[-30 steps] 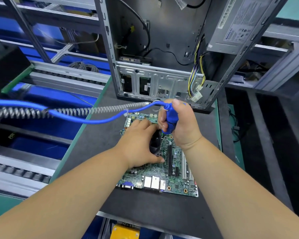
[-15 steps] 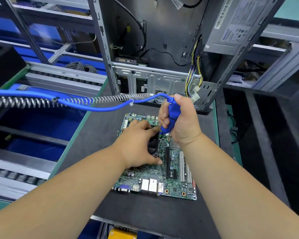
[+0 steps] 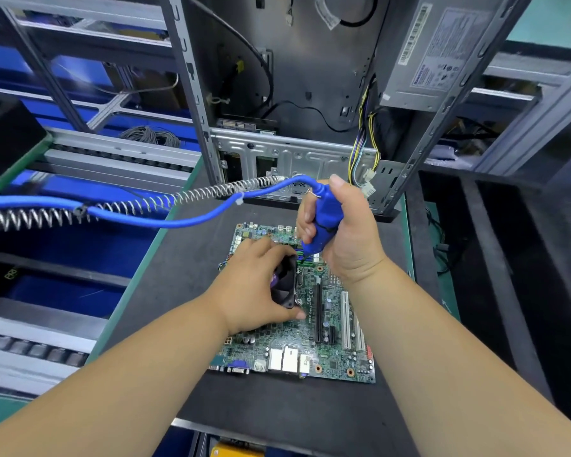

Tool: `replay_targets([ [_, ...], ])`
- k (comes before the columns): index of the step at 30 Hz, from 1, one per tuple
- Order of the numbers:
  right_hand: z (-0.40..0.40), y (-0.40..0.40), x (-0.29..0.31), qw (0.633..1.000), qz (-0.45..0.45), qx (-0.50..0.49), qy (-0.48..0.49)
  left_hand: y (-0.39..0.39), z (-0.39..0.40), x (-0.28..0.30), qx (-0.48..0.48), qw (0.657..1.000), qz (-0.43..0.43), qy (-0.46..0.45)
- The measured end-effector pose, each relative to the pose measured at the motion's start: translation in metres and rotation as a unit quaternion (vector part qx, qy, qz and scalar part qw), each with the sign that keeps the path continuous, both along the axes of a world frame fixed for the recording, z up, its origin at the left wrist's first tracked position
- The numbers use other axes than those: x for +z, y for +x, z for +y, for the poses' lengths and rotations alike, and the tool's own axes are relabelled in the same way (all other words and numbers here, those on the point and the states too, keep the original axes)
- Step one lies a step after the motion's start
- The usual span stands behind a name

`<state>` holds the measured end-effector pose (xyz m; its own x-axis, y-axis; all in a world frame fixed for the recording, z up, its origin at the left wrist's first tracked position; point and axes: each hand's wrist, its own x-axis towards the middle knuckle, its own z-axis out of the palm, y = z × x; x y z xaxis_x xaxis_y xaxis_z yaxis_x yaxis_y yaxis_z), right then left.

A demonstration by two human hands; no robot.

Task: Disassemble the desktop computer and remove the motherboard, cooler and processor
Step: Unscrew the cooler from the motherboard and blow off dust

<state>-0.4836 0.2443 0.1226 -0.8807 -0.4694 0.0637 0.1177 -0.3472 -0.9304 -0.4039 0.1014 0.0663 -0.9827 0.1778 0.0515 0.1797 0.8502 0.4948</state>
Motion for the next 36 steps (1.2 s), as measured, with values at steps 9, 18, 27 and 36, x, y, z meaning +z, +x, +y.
replay_targets([
  [9, 0.001, 0.005, 0.007, 1.0, 0.005, -0.015, -0.01, 0.002, -0.009, -0.004, 0.019, 0.998, 0.022, 0.055],
  [18, 0.009, 0.009, 0.009, 1.0, 0.006, -0.019, 0.012, 0.0, -0.002, -0.005, 0.006, 1.0, 0.005, 0.028],
  [27, 0.023, 0.023, 0.01, 1.0, 0.003, -0.022, 0.012, 0.0, -0.002, -0.003, -0.008, 1.0, 0.011, 0.017],
  [36, 0.052, 0.035, 0.017, 0.986, 0.091, -0.001, 0.139, -0.004, 0.012, 0.011, -0.037, 0.992, -0.006, -0.123],
])
